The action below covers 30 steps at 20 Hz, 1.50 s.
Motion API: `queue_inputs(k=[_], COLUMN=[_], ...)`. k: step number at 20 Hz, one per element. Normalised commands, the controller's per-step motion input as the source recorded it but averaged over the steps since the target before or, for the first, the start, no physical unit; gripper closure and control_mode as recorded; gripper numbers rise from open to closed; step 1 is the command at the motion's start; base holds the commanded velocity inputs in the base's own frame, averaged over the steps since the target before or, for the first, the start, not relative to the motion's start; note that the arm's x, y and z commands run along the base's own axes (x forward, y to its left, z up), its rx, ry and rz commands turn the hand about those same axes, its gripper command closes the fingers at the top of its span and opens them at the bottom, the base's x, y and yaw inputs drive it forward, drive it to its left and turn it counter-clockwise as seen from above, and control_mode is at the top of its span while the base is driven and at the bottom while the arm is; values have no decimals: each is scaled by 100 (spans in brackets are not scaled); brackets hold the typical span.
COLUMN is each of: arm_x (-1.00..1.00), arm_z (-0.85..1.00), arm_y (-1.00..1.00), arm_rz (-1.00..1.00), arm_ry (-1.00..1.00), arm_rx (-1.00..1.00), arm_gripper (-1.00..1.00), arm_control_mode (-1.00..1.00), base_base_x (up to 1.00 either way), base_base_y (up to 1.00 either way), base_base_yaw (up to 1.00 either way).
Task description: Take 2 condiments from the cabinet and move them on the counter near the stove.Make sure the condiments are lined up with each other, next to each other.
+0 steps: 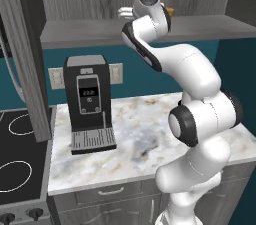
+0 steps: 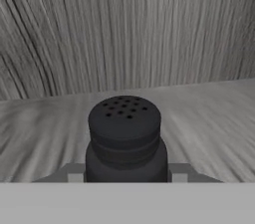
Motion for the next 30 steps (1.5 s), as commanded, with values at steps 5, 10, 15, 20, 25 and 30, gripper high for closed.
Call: queue_inputs(k=[5,10,15,20,25,30], arm_x=[-59,-97,-100,-100,-81,-76], arm_z=[10,11,0,0,-3,-18], arm_y=[0,0,-9,-33,-24,-17], arm_rz=[0,2,11,32,34,20], arm_ry=[-13,-10,-4,0,1,-9], arm_rx=[0,0,1,-1,-3,-9], arm_gripper=[100,100,100,100,100,100], arm_control_mode=[-100,-100,-100,-100,-100,-100], base_base_x=[0,0,0,0,0,0], base_base_y=[0,0,0,0,0,0], base_base_yaw=[0,0,0,0,0,0])
